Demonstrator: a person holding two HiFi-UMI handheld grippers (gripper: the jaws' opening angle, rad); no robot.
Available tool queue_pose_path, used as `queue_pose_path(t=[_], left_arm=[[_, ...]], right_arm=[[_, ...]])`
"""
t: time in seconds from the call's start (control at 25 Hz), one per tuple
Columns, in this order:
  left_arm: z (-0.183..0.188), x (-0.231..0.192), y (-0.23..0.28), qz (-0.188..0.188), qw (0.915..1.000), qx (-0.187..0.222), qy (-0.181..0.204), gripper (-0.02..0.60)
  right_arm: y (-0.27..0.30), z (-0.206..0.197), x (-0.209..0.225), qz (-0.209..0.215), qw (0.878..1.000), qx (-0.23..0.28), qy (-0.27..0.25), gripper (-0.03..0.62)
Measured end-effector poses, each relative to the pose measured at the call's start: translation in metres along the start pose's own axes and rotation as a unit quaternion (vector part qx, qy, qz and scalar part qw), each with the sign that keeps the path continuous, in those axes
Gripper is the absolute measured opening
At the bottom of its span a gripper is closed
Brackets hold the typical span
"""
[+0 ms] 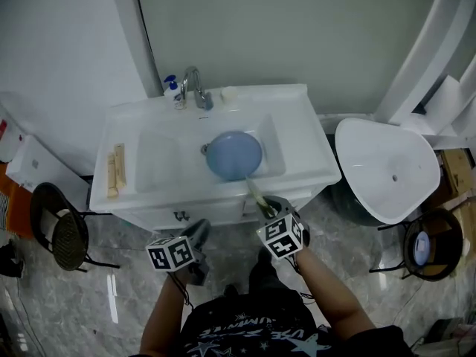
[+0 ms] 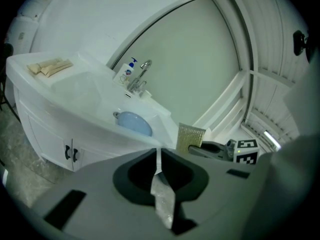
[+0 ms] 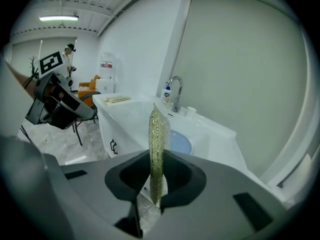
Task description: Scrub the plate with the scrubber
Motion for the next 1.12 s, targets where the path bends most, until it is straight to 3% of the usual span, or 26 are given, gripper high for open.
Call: queue_pose_path(t=[0.36,0.68,0.92,1.12], left_arm=[[-0.023,0.004,-0.035,-0.015,0.9997,-0.002,0.018,0.040],[-0.037,0.013,-0.053,-0.028,0.9974,0.000,0.066,0.034],[-0.040,0.029,-0.053,-0.022,0.9932,0.004,0.114,0.031],[-0.045,0.041,-0.049,-0.016,0.9924,0.010,0.122,0.031]], right_arm=[[-0.040,-0.021,-0.045,-0.018,1.000,-0.011,0.021,0.074],[-0.070,-0.035,-0.072,-0.034,0.999,-0.010,0.038,0.074],[-0.079,-0.046,-0.070,-0.008,0.998,-0.008,0.064,0.072],[-0.083,-0.045,-0.065,0.003,0.998,0.017,0.058,0.074]])
Point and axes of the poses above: the fingertips, and each gripper's own axes: y forward along the fingers, x to its right, z out of its top, the point moved 10 cm from there along -y, backward along the fingers, and after that the axes turned 1 degree about -y, right-handed, at the moved point
